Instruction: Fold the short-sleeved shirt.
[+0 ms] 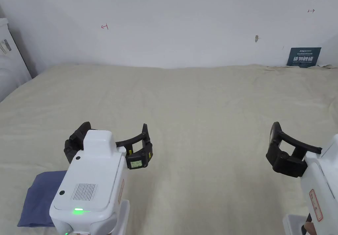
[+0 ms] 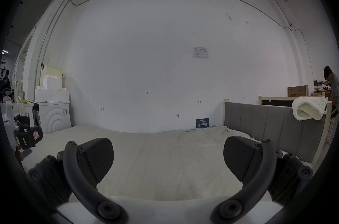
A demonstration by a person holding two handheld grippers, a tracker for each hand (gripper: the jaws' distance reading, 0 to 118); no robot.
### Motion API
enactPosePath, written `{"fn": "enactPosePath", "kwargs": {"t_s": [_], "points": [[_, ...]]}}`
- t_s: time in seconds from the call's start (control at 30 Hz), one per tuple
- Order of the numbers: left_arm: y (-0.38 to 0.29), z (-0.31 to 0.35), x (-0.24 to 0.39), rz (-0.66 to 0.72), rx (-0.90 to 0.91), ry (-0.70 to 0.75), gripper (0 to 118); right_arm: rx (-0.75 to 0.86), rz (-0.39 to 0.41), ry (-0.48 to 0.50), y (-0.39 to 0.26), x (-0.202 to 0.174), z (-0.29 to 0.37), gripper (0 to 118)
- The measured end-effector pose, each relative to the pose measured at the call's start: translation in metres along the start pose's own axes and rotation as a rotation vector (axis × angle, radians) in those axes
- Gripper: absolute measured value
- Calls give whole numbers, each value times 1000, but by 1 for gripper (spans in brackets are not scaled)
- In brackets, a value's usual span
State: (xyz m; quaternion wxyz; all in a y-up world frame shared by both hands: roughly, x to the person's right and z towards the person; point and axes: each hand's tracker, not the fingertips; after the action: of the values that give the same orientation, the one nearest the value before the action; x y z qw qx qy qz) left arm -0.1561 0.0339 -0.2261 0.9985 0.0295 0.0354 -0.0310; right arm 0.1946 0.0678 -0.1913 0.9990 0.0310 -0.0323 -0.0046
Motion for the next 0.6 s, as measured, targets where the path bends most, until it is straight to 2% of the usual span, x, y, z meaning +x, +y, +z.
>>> {"fn": "enactPosePath", "kwargs": {"t_s": [0.6], "points": [[1,3,3,3,0,-9,118,8,9,-3,2,0,4,117]]}}
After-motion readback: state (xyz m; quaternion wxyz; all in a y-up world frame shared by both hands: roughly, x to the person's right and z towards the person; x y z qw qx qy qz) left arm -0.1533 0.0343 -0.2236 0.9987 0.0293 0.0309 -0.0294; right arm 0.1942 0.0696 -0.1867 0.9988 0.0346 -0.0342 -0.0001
